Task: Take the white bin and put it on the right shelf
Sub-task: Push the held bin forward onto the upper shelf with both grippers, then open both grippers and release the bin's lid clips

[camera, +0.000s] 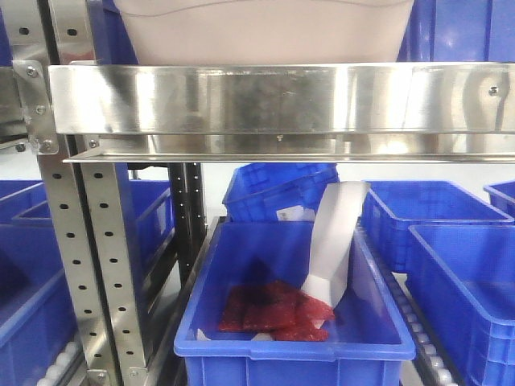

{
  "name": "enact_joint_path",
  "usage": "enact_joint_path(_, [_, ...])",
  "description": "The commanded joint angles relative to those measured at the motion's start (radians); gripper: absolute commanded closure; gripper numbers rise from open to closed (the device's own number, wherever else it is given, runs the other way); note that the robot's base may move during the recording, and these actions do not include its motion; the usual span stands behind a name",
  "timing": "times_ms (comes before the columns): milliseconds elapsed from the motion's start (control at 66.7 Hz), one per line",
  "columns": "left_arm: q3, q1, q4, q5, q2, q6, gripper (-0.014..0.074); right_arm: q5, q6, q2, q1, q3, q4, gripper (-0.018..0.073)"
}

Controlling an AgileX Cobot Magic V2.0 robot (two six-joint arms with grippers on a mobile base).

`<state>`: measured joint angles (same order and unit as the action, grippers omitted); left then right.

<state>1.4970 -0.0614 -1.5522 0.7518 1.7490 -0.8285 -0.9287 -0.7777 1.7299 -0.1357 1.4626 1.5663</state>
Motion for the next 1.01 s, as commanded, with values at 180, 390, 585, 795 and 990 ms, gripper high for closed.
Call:
enact_joint_path(180, [0.041, -0.016, -0.057, -0.003, -0.048, -0.029, 0.0167, 0.076, -0.022, -0.054, 0.004, 0.043, 0.071, -0.0022])
enact_joint_path(390, [0.041, 0.039, -0.073, 0.047, -0.048, -0.029, 0.0151, 0.072, -0.028, -0.054, -0.075, 0.043, 0.072, -0.0021])
enact_joint_path(585, [0.041, 0.047, -0.078, 0.089, -0.048, -0.029, 0.0155, 0.049, -0.028, -0.054, -0.121, 0.043, 0.071, -0.002])
enact_joint_path(795, [0.041, 0.05, -0.073, 0.072, -0.048, -0.029, 0.0183, 0.061, -0.028, -0.054, -0.121, 0.043, 0.071, 0.0022])
enact_joint_path(990, [0.041, 0.05, -0.073, 0.071, -0.048, -0.029, 0.0433, 0.061, -0.028, -0.054, -0.121, 0.043, 0.071, 0.0296])
